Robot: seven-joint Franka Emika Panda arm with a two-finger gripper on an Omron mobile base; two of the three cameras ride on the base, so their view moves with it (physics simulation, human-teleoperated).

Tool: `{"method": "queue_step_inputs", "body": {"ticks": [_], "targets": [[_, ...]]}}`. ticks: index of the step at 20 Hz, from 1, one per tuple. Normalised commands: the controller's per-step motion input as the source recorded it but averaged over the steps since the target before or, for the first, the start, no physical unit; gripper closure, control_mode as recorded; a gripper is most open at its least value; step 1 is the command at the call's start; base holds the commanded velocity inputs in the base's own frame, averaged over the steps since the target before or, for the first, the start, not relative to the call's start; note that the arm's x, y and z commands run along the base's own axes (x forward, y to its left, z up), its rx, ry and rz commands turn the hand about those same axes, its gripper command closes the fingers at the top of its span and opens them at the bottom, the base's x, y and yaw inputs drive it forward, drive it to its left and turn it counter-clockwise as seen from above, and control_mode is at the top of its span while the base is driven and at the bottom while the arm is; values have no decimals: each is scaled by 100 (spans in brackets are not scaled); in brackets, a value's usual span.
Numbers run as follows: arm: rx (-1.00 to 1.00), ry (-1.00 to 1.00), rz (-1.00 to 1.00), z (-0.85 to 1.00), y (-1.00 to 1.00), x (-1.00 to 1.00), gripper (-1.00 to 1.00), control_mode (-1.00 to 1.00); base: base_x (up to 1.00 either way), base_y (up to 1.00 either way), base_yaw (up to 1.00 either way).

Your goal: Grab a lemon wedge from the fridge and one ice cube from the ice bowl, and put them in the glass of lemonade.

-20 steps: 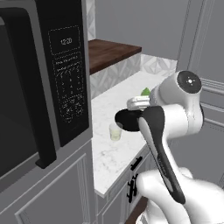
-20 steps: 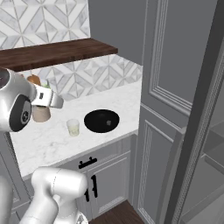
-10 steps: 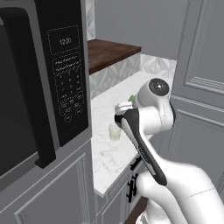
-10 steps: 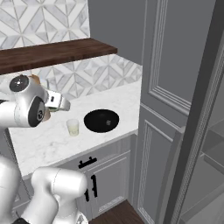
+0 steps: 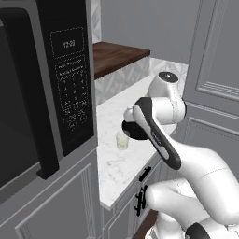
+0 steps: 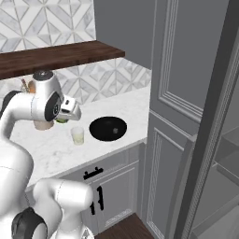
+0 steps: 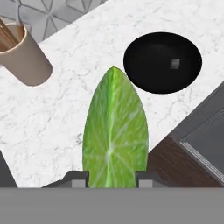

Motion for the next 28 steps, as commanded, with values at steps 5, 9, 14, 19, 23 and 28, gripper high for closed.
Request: {"method": "queue_step_inputs", "body": {"ticks": [5, 9, 14, 19, 23, 28], "targets": [[0, 29, 2, -11, 6, 1, 100, -100, 0, 0, 0], [0, 0, 0, -43, 0, 31, 100, -100, 0, 0, 0], [0, 0, 0, -28, 0, 34, 100, -100, 0, 0, 0], [0, 1, 0, -7, 0, 40, 100, -100, 0, 0, 0], [0, 5, 0, 0, 0, 62, 100, -100, 0, 0, 0], [1, 4, -1, -18, 3, 32, 100, -100, 0, 0, 0]]}}
